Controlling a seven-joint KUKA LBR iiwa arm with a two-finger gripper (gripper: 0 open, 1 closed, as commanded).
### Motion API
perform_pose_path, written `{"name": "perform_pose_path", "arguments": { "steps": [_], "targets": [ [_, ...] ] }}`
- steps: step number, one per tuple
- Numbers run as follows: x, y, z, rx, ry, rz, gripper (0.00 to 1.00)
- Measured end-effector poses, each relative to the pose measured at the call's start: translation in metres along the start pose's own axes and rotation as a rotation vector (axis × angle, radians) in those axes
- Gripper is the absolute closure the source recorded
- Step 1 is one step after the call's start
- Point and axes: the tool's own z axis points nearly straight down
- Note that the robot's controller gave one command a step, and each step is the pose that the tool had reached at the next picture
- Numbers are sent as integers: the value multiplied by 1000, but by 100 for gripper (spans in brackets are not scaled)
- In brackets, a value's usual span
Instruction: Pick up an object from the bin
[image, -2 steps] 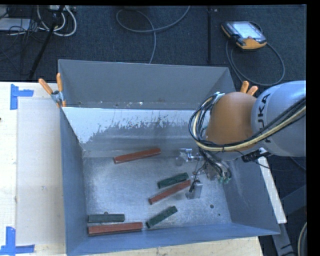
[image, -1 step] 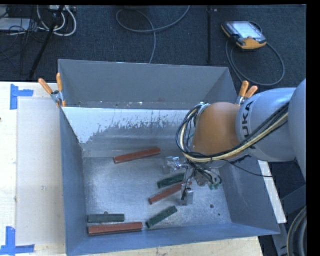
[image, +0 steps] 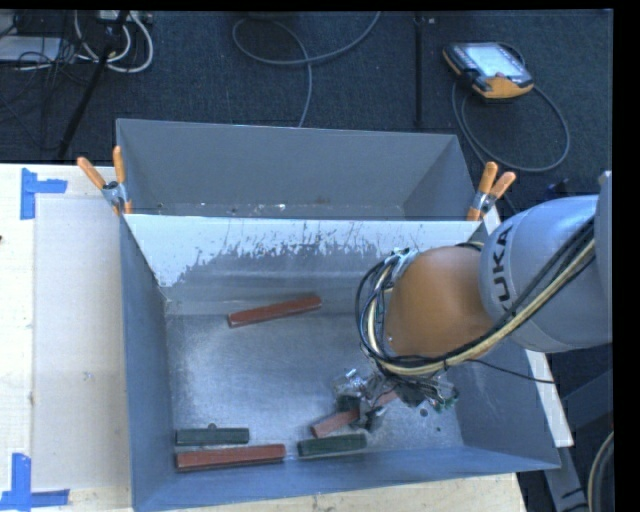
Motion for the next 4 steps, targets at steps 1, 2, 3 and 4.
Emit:
{"name": "perform_pose_path", "arguments": {
  "steps": [1,2,3,4],
  "targets": [
    [0,0,0,0,0,0,100],
    [-5,13,-54,-3,5,9,100],
    [-14,-5,-124,-1,1,33,100],
    [1,-7,-162,2,-3,7,100]
  ]
}}
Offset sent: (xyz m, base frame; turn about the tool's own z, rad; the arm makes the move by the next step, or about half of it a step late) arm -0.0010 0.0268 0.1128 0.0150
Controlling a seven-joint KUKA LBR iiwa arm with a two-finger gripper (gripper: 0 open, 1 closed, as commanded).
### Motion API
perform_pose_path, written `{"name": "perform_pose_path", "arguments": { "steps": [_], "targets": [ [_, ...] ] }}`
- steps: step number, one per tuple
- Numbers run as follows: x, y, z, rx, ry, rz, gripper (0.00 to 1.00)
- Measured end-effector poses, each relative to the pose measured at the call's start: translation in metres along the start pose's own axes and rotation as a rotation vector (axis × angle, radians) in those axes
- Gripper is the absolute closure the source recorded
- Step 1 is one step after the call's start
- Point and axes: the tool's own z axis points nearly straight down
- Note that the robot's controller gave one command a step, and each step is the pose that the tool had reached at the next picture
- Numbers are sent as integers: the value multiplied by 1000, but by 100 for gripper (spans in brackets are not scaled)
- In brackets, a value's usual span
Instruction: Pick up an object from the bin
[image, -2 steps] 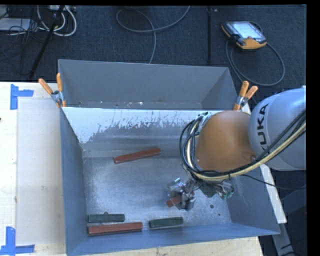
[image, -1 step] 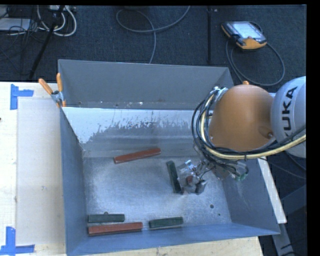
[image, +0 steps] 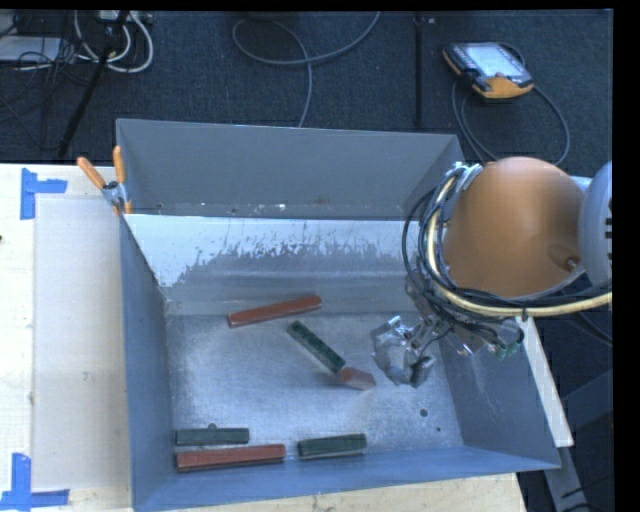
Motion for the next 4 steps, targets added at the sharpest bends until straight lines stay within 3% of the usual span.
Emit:
{"name": "perform_pose_path", "arguments": {
  "steps": [1,2,3,4],
  "targets": [
    [18,7,66,-1,3,129,0],
    [18,7,66,-1,2,129,0],
    [21,18,117,3,-4,77,0],
    [-7,26,164,-1,3,115,0]
  ]
}}
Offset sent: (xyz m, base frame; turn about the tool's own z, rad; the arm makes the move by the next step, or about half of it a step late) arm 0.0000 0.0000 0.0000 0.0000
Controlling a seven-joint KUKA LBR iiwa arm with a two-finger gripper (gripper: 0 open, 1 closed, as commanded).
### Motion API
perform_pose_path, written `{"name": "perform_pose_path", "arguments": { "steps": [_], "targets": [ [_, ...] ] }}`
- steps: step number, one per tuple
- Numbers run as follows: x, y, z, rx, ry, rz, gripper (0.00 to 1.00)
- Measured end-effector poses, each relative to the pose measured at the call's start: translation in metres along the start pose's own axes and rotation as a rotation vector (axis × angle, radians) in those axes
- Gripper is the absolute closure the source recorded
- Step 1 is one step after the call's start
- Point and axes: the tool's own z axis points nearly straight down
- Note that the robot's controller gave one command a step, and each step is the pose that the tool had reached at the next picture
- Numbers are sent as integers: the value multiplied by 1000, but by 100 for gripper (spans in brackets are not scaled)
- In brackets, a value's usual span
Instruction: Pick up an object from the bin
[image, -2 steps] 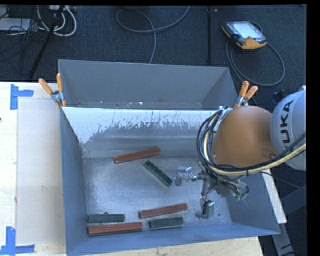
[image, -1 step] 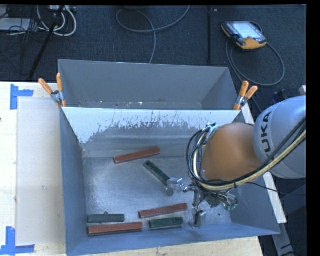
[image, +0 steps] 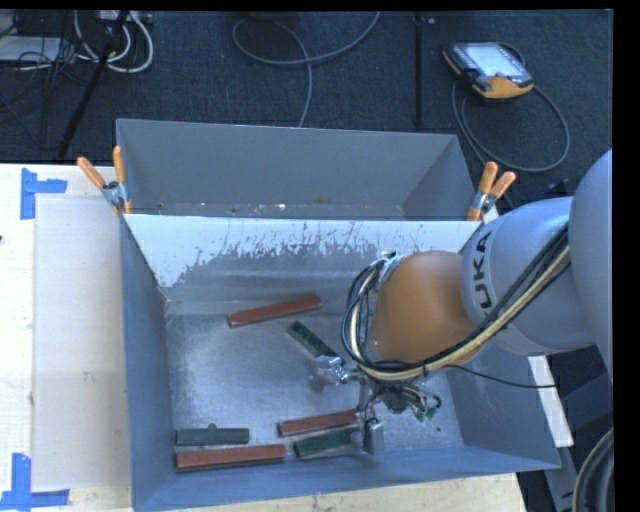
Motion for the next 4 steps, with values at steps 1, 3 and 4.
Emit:
{"name": "perform_pose_path", "arguments": {
  "steps": [1,3,4],
  "targets": [
    [17,-1,-4,0,0,79,100],
    [-53,7,-129,1,-4,54,100],
    [-53,7,-129,1,-3,55,0]
  ]
}}
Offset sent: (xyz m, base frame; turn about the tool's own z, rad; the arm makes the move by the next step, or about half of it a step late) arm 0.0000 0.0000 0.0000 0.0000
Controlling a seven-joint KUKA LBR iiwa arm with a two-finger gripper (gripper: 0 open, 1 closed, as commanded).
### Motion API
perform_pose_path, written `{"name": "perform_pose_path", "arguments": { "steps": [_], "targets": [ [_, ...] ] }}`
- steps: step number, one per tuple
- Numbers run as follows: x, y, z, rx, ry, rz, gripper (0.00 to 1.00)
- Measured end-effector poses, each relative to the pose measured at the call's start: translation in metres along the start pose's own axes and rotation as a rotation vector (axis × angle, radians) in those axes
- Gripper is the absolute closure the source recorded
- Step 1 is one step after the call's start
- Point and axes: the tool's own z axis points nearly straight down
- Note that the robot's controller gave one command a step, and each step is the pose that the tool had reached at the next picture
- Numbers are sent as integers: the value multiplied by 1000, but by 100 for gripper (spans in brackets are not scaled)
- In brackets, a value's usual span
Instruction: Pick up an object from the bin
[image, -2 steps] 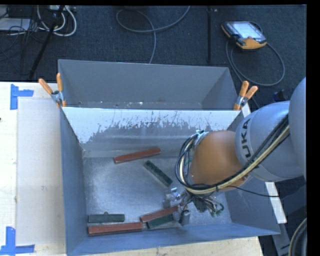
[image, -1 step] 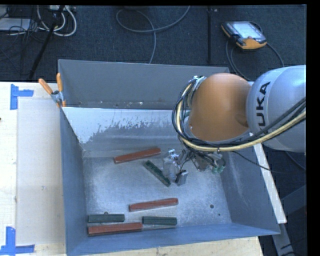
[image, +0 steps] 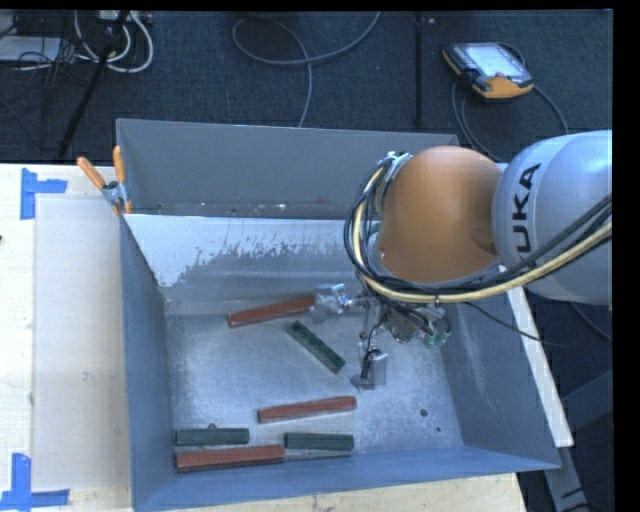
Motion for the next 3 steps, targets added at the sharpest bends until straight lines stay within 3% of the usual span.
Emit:
{"name": "perform_pose_path", "arguments": {
  "steps": [1,2,3],
  "targets": [
    [0,0,0,0,0,0,0],
    [36,5,56,1,-3,48,0],
    [16,40,104,1,1,100,0]
  ]
}}
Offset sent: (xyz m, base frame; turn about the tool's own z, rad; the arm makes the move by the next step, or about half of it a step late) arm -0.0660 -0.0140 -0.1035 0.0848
